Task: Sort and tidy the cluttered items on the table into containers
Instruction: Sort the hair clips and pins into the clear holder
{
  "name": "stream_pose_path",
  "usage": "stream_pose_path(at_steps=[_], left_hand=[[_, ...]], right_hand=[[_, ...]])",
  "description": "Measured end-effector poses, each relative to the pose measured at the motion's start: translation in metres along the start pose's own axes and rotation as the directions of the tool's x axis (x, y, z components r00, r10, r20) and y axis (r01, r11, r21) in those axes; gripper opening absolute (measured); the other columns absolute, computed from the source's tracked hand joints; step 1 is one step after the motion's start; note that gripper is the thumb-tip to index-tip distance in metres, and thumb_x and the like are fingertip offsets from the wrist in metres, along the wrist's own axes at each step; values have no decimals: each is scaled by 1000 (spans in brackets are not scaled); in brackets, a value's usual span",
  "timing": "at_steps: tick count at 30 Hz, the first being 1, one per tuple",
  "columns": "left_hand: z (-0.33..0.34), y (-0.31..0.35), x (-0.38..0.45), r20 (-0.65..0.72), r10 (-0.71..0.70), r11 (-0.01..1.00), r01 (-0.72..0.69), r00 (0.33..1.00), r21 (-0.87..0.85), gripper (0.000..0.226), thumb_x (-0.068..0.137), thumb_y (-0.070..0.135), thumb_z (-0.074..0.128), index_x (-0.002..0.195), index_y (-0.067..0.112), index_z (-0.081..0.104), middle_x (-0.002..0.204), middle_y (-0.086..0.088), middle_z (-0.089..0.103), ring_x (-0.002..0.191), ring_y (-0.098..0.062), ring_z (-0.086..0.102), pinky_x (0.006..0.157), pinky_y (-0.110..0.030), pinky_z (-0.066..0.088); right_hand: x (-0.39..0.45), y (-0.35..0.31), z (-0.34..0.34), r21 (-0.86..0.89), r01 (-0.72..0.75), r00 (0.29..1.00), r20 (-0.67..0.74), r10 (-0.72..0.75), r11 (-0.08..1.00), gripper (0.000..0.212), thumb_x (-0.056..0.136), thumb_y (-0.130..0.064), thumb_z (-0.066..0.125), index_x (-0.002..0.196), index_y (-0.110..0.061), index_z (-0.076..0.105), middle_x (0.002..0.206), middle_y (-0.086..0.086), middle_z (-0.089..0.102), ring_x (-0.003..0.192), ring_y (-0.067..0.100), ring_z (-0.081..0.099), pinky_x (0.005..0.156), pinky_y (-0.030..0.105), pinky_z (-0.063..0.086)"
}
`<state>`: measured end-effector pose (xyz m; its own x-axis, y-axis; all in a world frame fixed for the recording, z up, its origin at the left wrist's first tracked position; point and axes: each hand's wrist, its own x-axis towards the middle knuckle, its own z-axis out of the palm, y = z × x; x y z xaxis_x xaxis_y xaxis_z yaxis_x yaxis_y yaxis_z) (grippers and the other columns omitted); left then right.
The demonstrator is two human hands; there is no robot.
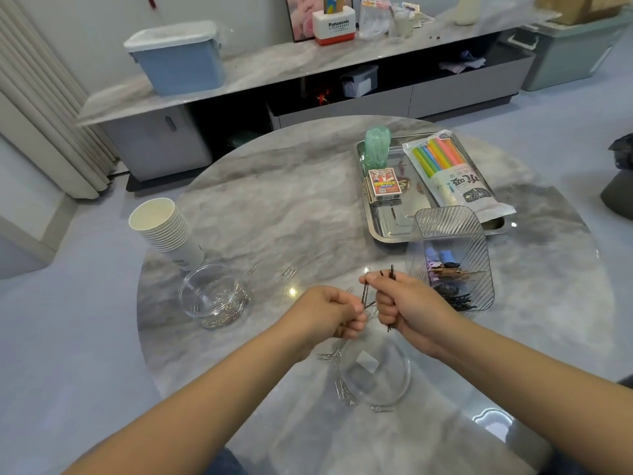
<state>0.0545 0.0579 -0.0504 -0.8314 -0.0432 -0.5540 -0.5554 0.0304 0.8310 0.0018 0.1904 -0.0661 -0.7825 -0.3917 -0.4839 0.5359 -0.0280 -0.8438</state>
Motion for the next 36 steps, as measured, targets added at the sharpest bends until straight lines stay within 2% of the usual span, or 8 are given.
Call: stream_pose_path(at_steps=[5,10,15,19,22,27,32,36], left_hand=[[-10,-2,5,-155,31,993,-49,987,-110,10,88,-4,59,83,3,63,71,-9,66,58,-12,64,56,-20,55],[-2,-1,0,-175,70,982,-99,982,-162,3,85,-3,64,86,-2,67,70,-11,69,58,-13,67,54,-21,55],[3,-1,-2,-266,172,983,-181,948,-9,6,82,4,70,77,4,66,66,-8,70,60,-16,68,48,-22,50],[6,-4,-2,-301,303,943,-239,904,231,10,78,8,72,71,11,66,56,1,67,57,-11,67,48,-18,44],[8,-8,0,-277,410,881,-298,869,368,13,77,12,74,68,17,67,55,8,66,55,-3,64,54,-13,46],[8,-10,0,-164,456,834,-355,875,423,13,71,15,81,73,21,70,64,13,64,55,7,56,59,-9,43],[5,-11,1,4,455,702,-362,890,613,51,61,29,87,97,31,52,105,10,50,88,-1,52,77,-15,43],[8,-16,2,90,481,625,-413,872,663,64,62,28,86,103,32,37,109,12,40,94,-1,48,78,-12,41]], right_hand=[[7,-2,-5,127,-35,992,-116,49,991,15,96,-11,46,83,-8,54,57,-1,33,47,9,26,39,17,24],[8,2,0,270,-229,972,7,236,935,26,98,-8,36,75,-6,48,67,9,49,57,16,44,52,23,33],[8,6,1,314,-239,970,46,237,919,21,99,-1,30,89,-3,49,67,10,49,58,16,44,53,23,37],[6,5,-2,346,-314,947,181,265,884,22,98,-9,34,88,-4,53,64,5,49,54,13,45,48,19,41],[8,8,-2,331,-342,933,234,275,879,25,98,-16,36,88,-5,56,65,4,51,51,10,47,48,18,42],[14,13,-3,279,-331,936,221,275,902,23,98,-11,34,92,-5,55,97,10,55,67,13,44,53,18,38],[13,2,-10,290,-329,940,194,281,899,22,98,-9,32,85,-5,50,65,8,49,58,17,47,55,26,44],[11,-2,-8,316,-334,937,208,279,888,27,98,-6,30,85,-2,53,58,4,48,61,16,51,59,28,51]])
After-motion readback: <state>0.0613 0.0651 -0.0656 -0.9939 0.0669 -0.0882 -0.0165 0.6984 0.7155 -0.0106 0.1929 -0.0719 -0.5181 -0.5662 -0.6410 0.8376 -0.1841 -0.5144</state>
